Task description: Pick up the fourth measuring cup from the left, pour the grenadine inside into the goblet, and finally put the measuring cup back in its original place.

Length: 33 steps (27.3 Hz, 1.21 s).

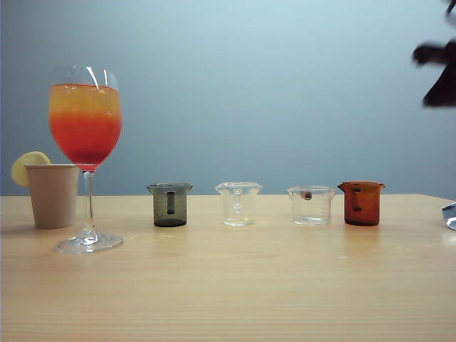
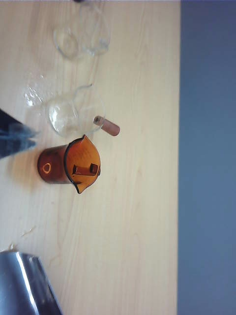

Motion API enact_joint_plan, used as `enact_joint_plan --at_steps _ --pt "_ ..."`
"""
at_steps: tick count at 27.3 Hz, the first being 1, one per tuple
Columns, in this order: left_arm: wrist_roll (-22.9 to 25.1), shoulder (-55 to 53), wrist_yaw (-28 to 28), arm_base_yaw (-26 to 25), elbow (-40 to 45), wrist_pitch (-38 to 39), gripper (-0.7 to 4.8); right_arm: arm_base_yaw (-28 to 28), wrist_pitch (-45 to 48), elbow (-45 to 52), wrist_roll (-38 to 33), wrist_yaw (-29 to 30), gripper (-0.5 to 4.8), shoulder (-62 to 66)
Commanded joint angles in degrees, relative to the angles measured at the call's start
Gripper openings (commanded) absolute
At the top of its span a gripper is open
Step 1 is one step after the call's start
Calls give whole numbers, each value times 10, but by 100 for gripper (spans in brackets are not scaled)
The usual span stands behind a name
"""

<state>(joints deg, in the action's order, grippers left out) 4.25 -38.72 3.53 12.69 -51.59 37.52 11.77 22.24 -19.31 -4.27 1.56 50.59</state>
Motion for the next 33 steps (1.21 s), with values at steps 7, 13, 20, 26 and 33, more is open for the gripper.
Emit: enact_joint_plan --at_steps 7,13,20,26,33 --pt "-1 1 2 0 -1 -3 -4 0 -279 -2 -5 14 -8 -273" --pt "-1 29 6 0 -1 -3 -4 0 -407 -2 -19 4 -8 -450" --pt "-1 92 6 -46 -1 -3 -4 0 -445 0 -40 -8 -7 -504" --pt "-1 138 6 -100 0 -3 -4 0 -442 30 -32 -60 -7 -504" --pt "-1 243 5 -129 92 -12 -4 0 -323 127 -27 -95 -7 -505"
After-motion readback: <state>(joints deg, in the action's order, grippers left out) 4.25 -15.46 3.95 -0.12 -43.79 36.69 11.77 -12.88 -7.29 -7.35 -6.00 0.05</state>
